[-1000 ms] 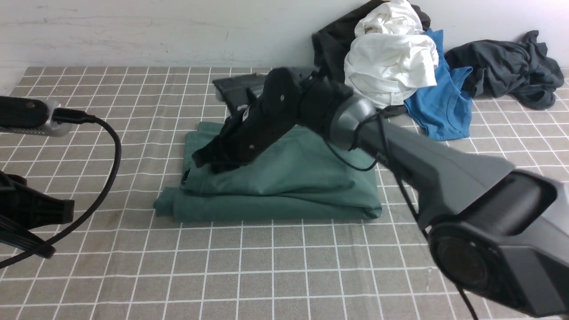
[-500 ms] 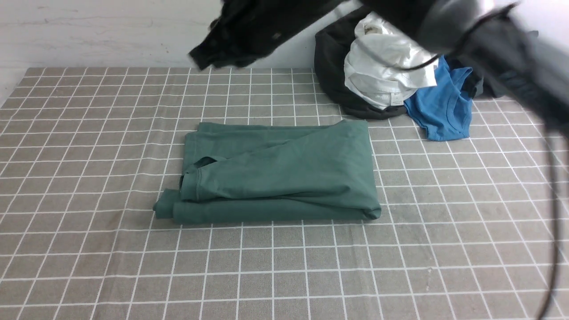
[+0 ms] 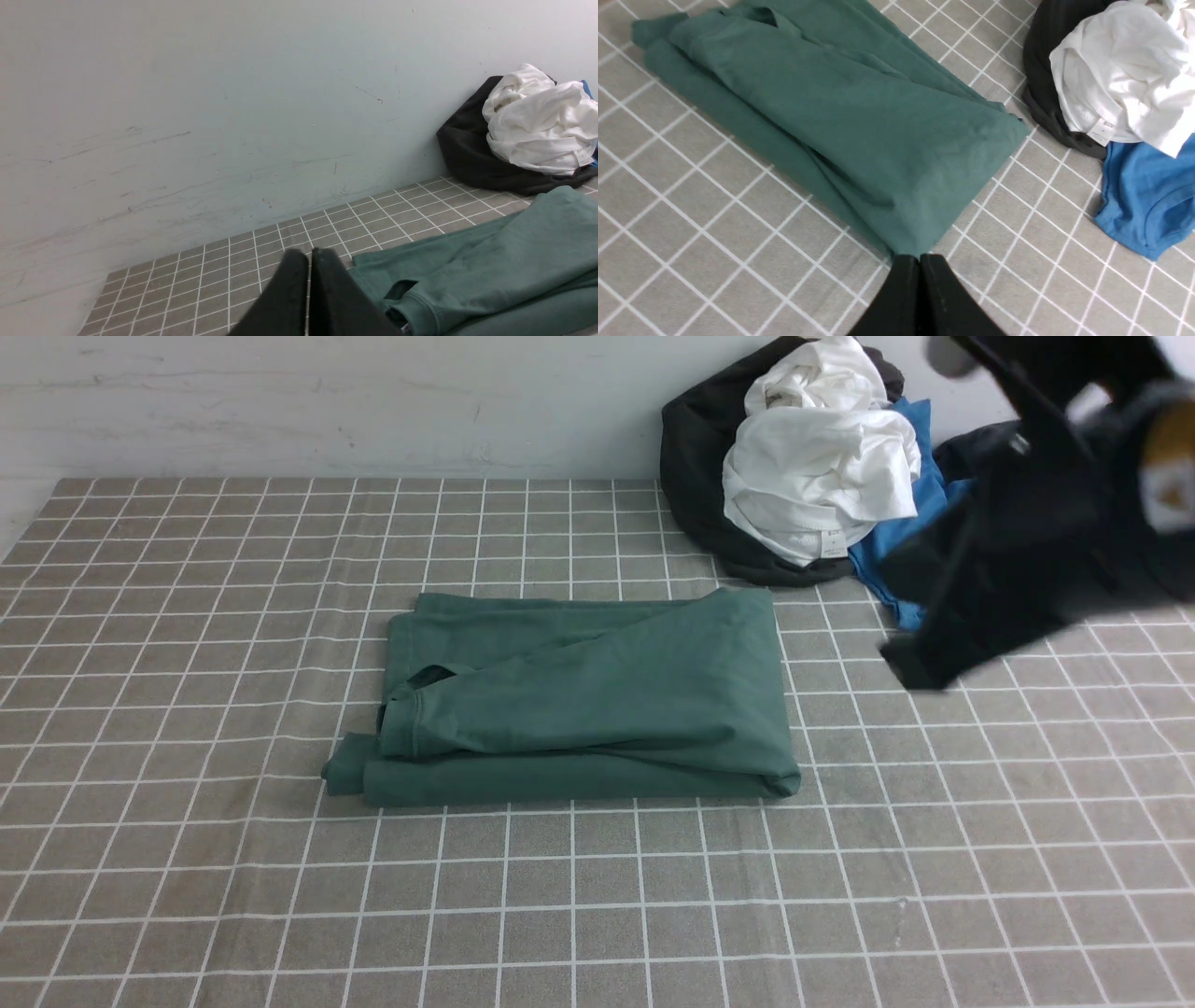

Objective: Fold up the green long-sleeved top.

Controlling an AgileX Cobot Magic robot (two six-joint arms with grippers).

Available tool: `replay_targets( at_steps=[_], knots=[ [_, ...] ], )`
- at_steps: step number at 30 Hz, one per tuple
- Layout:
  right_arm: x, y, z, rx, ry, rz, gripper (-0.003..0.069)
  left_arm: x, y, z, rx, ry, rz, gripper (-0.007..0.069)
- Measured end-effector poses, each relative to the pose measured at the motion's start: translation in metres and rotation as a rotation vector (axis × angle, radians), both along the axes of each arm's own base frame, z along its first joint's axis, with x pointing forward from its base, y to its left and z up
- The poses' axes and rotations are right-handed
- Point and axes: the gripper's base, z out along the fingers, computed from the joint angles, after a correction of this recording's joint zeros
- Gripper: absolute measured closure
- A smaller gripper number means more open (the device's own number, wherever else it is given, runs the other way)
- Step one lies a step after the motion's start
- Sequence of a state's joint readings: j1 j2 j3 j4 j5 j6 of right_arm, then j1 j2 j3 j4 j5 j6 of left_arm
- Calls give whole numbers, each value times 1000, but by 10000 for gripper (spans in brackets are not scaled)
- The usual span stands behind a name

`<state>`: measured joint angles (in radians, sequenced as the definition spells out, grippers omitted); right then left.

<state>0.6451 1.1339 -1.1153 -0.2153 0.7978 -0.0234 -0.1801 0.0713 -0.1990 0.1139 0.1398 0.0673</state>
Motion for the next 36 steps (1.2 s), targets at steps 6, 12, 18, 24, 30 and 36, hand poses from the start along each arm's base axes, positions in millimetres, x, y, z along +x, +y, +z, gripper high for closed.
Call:
replay_targets(
  at_steps=[6,12,18,24,30,36],
  knots=[
    [-70,-43,-59,258,-184,42,673,0,0,0,6,0,1,631],
    [-116,-71,-126,442,-267,76,673,0,0,0,6,0,1,631],
    [-127,-80,-153,458,-245,63,673,0,0,0,7,3,1,631],
    [-128,-83,-161,413,-183,27,673,0,0,0,7,4,1,631],
    [-132,-90,-178,399,-107,-34,673,0,0,-1,7,6,1,631],
    [-140,-105,-201,496,-155,-191,673,0,0,-1,8,11,2,631]
  ],
)
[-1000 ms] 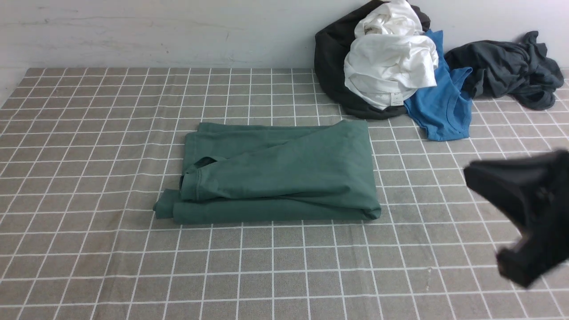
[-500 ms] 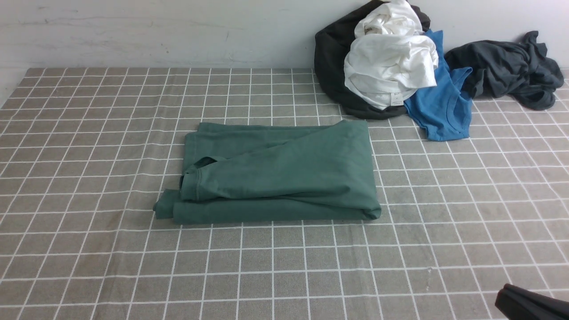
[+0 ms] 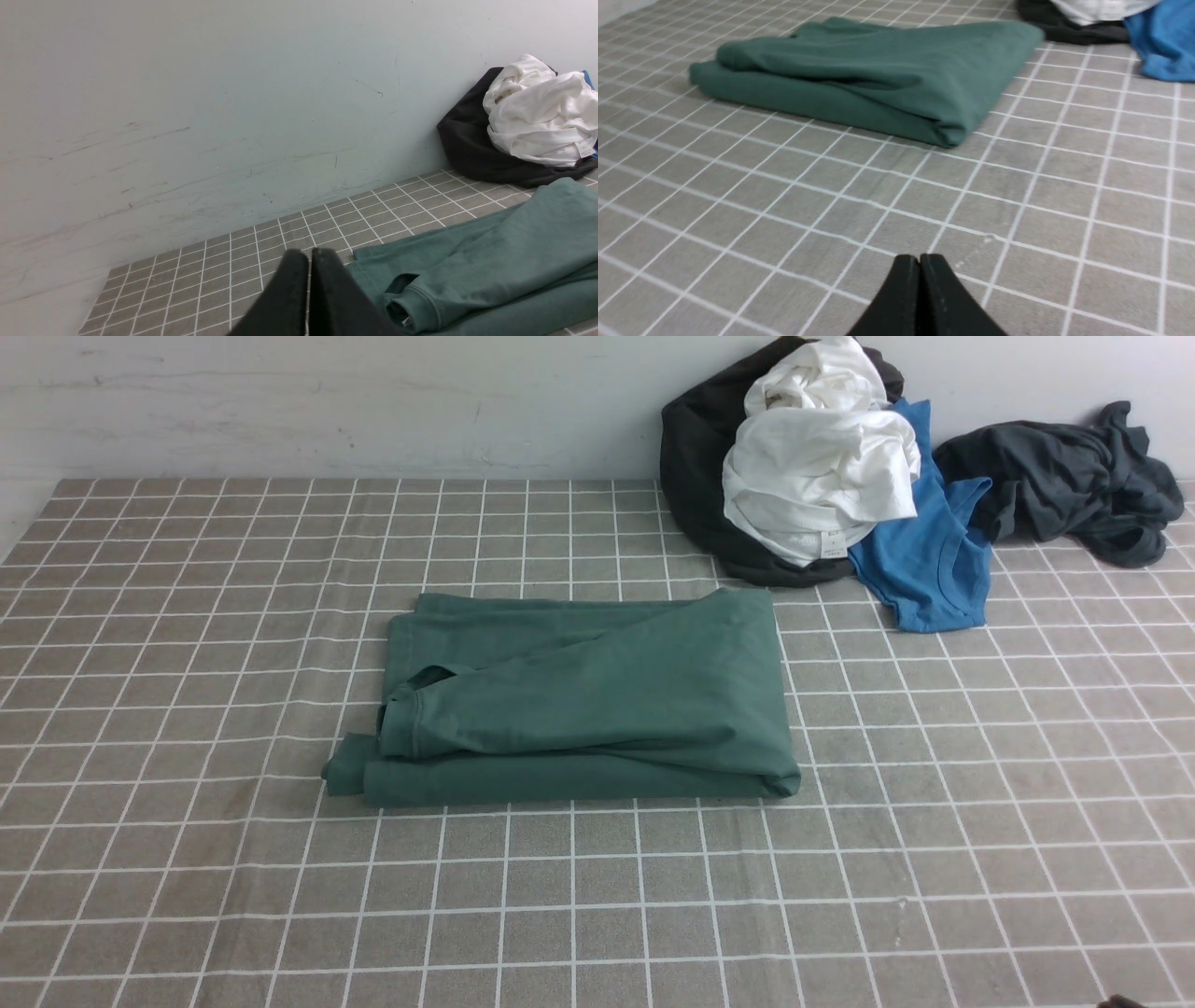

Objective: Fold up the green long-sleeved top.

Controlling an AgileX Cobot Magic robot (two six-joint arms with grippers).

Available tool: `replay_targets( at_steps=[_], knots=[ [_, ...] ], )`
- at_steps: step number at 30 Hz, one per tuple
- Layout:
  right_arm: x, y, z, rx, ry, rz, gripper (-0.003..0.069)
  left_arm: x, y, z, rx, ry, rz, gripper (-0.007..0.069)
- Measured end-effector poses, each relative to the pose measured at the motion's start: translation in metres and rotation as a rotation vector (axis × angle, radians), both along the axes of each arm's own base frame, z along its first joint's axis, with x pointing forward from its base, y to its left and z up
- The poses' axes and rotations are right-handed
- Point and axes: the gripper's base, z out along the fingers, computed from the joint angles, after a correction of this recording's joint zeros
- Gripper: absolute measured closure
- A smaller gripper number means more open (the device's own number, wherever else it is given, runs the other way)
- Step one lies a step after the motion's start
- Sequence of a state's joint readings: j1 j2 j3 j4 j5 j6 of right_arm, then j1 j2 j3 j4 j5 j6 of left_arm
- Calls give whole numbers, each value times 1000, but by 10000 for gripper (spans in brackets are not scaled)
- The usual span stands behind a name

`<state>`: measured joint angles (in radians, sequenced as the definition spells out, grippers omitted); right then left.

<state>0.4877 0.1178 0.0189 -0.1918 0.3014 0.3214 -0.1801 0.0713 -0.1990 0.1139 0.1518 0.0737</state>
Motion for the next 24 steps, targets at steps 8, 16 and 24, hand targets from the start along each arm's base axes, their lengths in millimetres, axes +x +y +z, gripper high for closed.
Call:
replay_targets(
  at_steps=[8,16,24],
  knots=[
    [-3,-20,0,88,-43,-350,673,0,0,0,4,0,0,631],
    [-3,-24,0,-59,-80,-387,673,0,0,0,5,0,0,631],
    [-3,-24,0,-62,-78,-386,673,0,0,0,5,0,0,631]
  ],
)
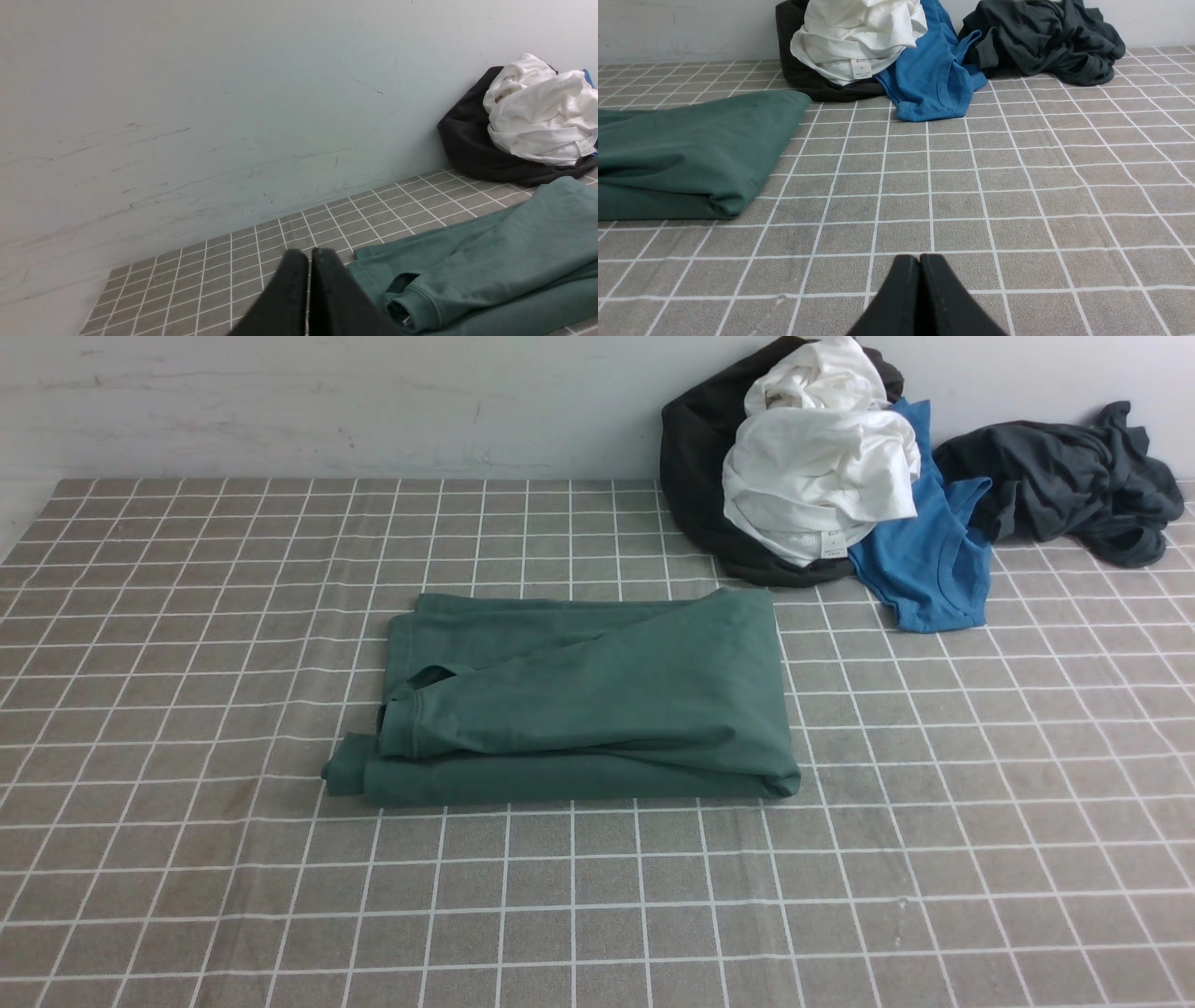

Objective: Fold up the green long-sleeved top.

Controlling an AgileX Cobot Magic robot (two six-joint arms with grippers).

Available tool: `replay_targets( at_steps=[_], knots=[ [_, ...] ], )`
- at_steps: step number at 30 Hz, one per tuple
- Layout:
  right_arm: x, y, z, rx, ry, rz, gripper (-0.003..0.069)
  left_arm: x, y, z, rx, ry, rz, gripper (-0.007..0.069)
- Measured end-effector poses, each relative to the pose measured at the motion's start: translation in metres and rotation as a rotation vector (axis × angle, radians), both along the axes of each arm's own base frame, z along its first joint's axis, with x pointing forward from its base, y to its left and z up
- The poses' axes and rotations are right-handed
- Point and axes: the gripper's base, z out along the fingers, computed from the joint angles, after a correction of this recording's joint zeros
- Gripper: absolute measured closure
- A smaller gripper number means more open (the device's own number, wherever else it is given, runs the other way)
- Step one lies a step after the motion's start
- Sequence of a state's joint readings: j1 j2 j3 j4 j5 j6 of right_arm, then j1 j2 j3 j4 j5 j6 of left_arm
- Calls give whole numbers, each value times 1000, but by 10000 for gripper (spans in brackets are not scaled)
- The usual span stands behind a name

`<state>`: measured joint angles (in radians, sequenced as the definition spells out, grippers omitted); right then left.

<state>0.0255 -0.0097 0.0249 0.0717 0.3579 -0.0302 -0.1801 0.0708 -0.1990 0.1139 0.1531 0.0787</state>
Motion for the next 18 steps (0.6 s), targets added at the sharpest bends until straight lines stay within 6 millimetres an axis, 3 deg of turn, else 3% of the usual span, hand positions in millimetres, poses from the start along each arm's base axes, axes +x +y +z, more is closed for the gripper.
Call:
replay_targets(
  at_steps=[12,18],
  knots=[
    [0,0,0,1,1,0,673,0,0,0,0,0,0,631],
    [0,0,0,2,0,-1,673,1,0,-20,2,6,12,631]
  ],
)
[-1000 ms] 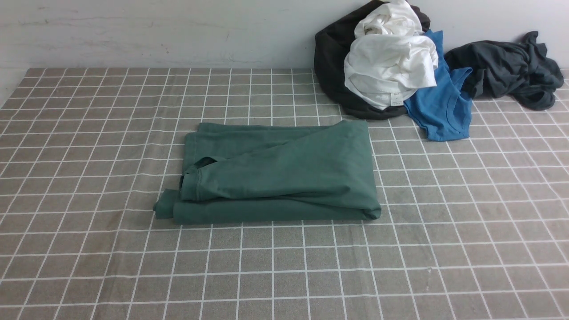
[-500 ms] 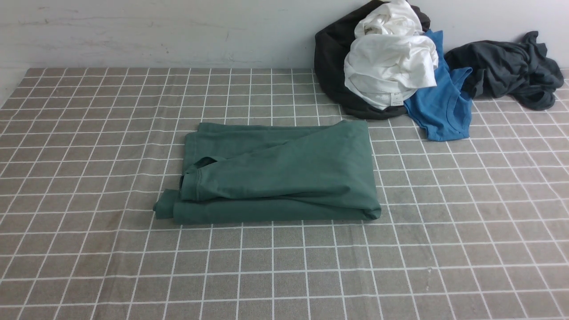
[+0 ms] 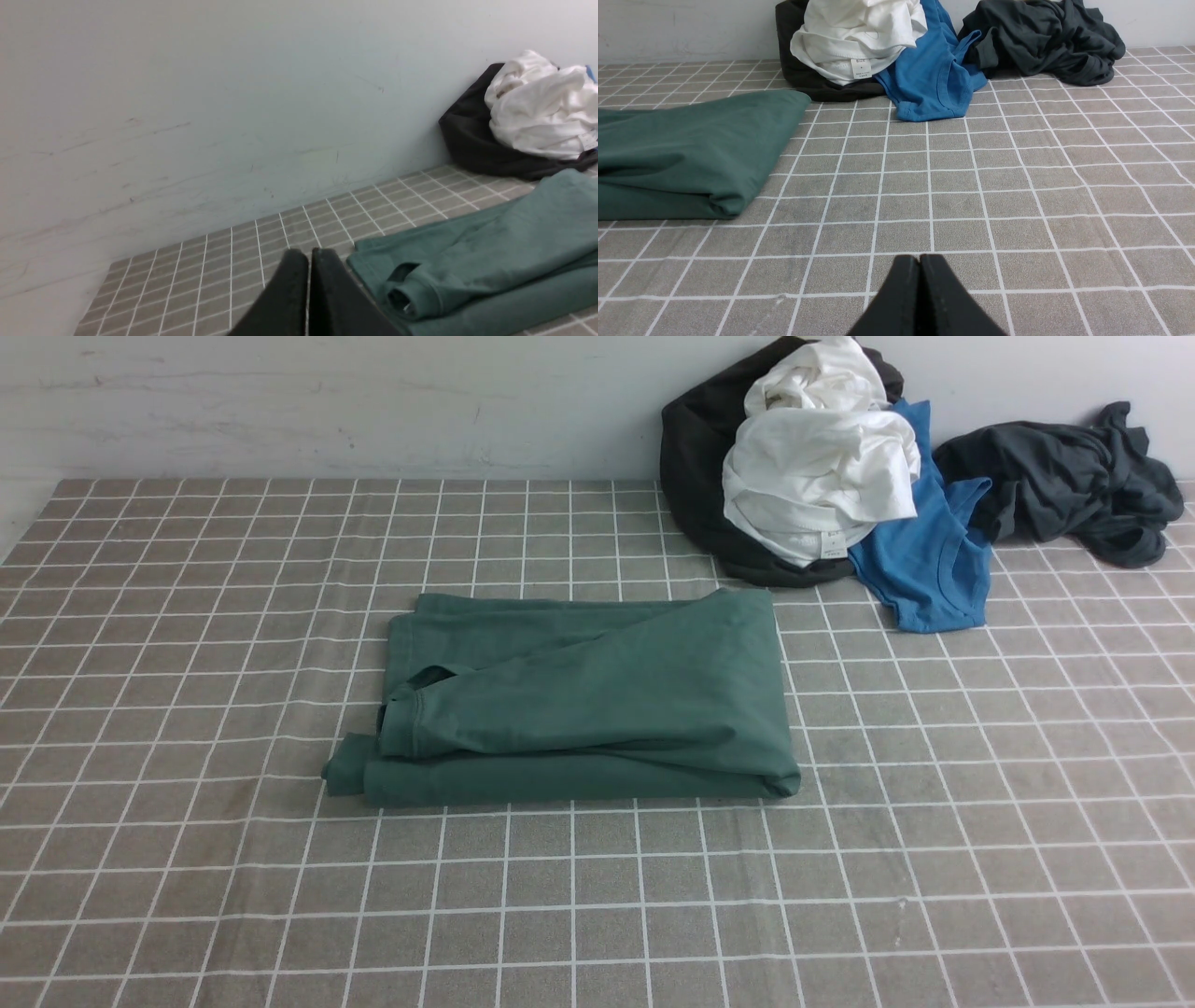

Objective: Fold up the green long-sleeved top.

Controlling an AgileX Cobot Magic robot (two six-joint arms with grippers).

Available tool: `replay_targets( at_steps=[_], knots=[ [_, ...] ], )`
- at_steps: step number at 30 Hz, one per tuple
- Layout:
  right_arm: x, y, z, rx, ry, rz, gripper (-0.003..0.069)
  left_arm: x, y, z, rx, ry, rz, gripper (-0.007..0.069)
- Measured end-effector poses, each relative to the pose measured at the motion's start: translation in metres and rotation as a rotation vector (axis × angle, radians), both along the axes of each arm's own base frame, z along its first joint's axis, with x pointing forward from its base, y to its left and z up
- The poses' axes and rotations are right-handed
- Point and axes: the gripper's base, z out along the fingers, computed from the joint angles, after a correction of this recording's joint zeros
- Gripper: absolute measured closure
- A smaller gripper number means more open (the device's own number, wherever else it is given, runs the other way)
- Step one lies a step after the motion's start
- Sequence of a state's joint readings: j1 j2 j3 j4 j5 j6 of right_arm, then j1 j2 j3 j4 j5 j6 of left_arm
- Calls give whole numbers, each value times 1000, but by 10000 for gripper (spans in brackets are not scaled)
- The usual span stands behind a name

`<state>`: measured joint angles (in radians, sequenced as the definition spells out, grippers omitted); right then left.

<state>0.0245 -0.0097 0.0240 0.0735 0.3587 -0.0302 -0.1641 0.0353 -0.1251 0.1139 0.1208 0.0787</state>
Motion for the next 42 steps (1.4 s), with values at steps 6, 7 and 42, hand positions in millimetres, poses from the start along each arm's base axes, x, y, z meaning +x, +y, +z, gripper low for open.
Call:
replay_targets(
  at_steps=[6,7,42],
  knots=[
    [0,0,0,3,2,-1,673,4,5,-52,-33,150,93,631],
    [0,0,0,3,2,-1,673,4,5,-55,-48,181,98,631],
    [0,0,0,8,3,-2,673,0,3,-72,-154,382,95,631]
  ],
)
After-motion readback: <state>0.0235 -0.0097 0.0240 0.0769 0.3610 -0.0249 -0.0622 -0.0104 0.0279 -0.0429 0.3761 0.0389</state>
